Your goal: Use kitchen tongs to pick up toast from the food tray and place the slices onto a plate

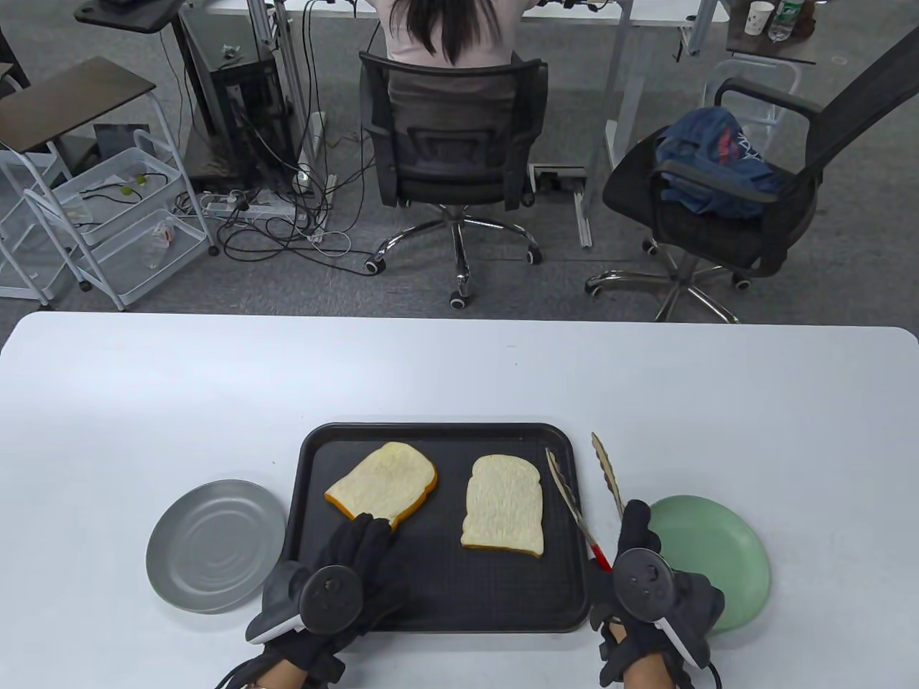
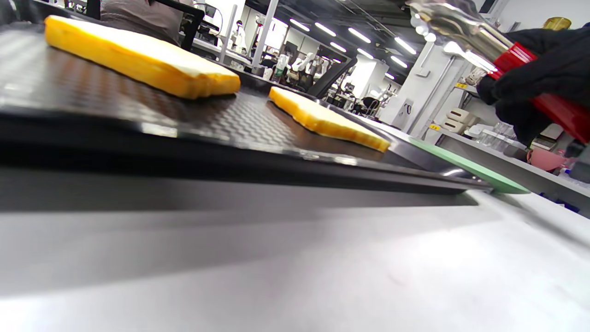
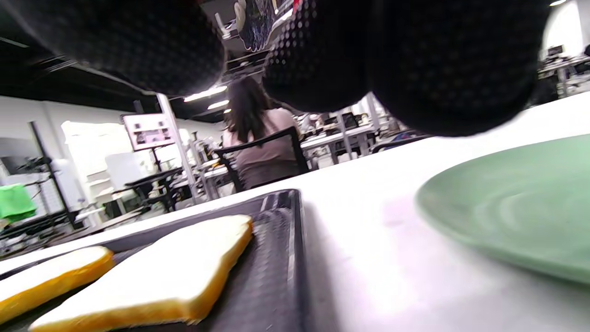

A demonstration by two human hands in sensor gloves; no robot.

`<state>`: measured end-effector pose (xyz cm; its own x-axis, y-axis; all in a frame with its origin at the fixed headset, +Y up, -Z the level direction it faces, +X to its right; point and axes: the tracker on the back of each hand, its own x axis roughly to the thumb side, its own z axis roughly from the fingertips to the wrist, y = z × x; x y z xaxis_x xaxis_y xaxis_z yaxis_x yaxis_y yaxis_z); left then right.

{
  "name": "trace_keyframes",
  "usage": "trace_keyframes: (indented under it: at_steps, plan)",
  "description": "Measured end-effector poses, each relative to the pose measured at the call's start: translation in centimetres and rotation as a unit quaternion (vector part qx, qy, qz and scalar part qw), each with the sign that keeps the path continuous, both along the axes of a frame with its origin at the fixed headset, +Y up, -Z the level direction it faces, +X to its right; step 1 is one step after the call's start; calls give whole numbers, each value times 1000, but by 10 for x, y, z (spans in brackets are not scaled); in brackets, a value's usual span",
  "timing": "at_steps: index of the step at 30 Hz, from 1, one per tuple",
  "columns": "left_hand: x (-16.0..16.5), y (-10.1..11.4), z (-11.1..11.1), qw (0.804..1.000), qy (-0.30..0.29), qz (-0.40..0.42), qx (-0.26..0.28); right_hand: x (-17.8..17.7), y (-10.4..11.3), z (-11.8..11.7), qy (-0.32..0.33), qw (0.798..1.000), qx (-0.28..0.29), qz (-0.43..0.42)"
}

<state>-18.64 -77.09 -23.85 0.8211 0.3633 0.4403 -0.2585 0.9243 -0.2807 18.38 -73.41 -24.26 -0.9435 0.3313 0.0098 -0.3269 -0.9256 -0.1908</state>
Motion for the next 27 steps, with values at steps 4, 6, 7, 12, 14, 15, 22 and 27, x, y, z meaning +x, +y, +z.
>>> trace_keyframes:
  at_steps: [4, 6, 7, 12, 14, 15, 22, 27]
  plan:
    - [-1, 0, -1, 1000, 3, -3, 0, -18, -2, 0, 37, 999, -12, 3]
    - [-2, -1, -1, 1000, 6, -6, 0, -27, -2, 0, 53, 998, -15, 9]
    - [-2, -1, -1, 1000, 7, -7, 1, -29, -3, 0, 57, 998, -17, 11]
    - [-4, 0, -2, 1000, 16, -13, 5, -36, -4, 1, 79, 997, -27, 5]
    - [-5, 2, -2, 1000, 21, -15, 11, -36, -5, 1, 83, 996, -28, -1]
    - [-5, 3, -2, 1000, 23, -16, 14, -36, -5, 1, 84, 996, -29, -3]
    - [-15, 25, -9, 998, 52, -1, 39, -38, -6, 0, 96, 995, -36, -12]
    - [-33, 38, -14, 995, 69, -18, 68, -35, -7, 0, 93, 995, -34, -17]
